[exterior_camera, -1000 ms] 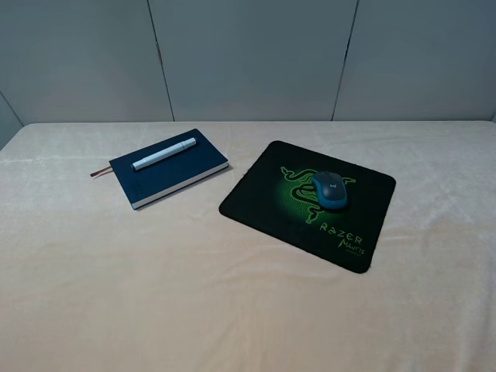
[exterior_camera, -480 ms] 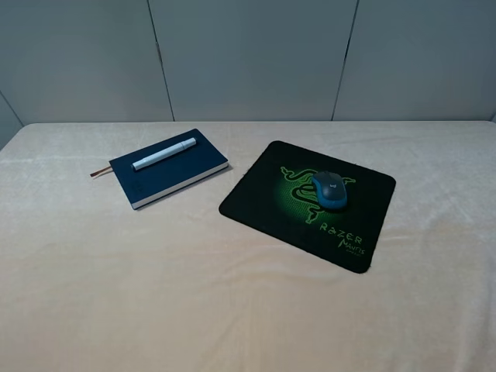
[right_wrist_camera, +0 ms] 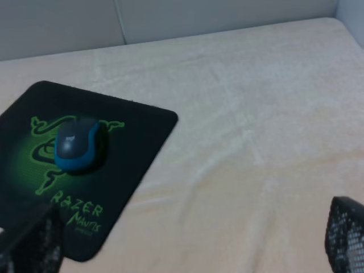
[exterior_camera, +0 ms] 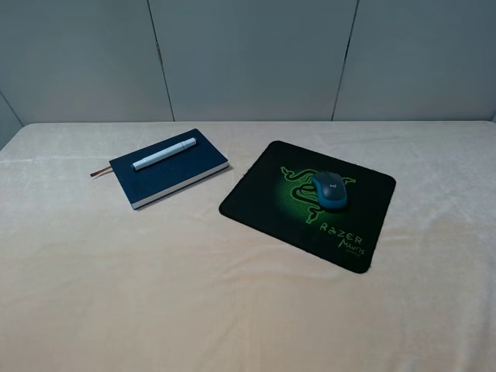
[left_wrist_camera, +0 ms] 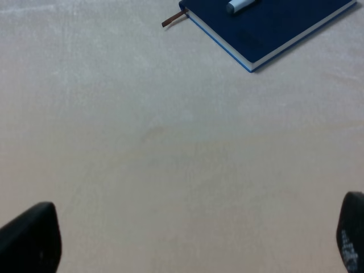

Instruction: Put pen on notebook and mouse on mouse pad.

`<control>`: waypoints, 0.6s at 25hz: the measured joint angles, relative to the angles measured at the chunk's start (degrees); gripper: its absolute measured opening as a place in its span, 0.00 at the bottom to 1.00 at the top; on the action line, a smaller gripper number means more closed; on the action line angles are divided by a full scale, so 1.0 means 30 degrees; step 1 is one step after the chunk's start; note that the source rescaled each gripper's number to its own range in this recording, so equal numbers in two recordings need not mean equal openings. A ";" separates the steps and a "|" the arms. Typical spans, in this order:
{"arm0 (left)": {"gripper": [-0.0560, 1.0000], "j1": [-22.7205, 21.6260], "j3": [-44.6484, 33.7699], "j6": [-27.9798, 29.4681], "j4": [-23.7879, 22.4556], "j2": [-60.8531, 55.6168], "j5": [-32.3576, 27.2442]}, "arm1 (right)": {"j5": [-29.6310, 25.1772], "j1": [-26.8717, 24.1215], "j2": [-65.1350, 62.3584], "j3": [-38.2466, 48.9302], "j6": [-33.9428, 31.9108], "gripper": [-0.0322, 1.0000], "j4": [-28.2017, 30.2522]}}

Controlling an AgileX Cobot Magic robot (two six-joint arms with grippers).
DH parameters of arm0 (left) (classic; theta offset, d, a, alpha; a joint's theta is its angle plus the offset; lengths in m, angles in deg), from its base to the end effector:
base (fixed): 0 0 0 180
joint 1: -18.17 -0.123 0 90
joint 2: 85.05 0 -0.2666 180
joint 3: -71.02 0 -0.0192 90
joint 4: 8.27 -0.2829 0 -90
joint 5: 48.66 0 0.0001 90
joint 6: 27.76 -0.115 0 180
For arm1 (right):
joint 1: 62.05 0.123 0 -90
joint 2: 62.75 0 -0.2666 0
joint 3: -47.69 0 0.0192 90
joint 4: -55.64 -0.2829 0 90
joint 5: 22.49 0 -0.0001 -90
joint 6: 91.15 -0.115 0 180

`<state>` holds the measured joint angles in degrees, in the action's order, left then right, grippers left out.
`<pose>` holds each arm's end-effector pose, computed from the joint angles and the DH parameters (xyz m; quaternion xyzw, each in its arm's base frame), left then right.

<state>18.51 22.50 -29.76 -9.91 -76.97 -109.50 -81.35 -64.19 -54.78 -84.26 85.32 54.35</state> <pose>0.0637 0.0025 0.2792 0.0169 0.8544 0.0218 0.5189 0.0641 -0.0002 0.2855 0.0414 0.8418 0.0178 0.5380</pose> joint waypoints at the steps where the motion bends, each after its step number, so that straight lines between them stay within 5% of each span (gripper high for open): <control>1: 0.95 0.0000 0.0000 0.0000 0.0000 0.0000 0.0000 | 0.0000 0.0000 0.0000 0.0000 0.0000 1.00 0.0000; 15: 0.95 0.0000 0.0000 0.0000 0.0000 0.0000 0.0000 | 0.0000 0.0000 0.0000 0.0000 0.0145 1.00 0.0557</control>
<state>18.51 22.50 -29.76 -9.91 -76.97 -109.50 -81.35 -64.19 -54.78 -84.26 85.75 56.02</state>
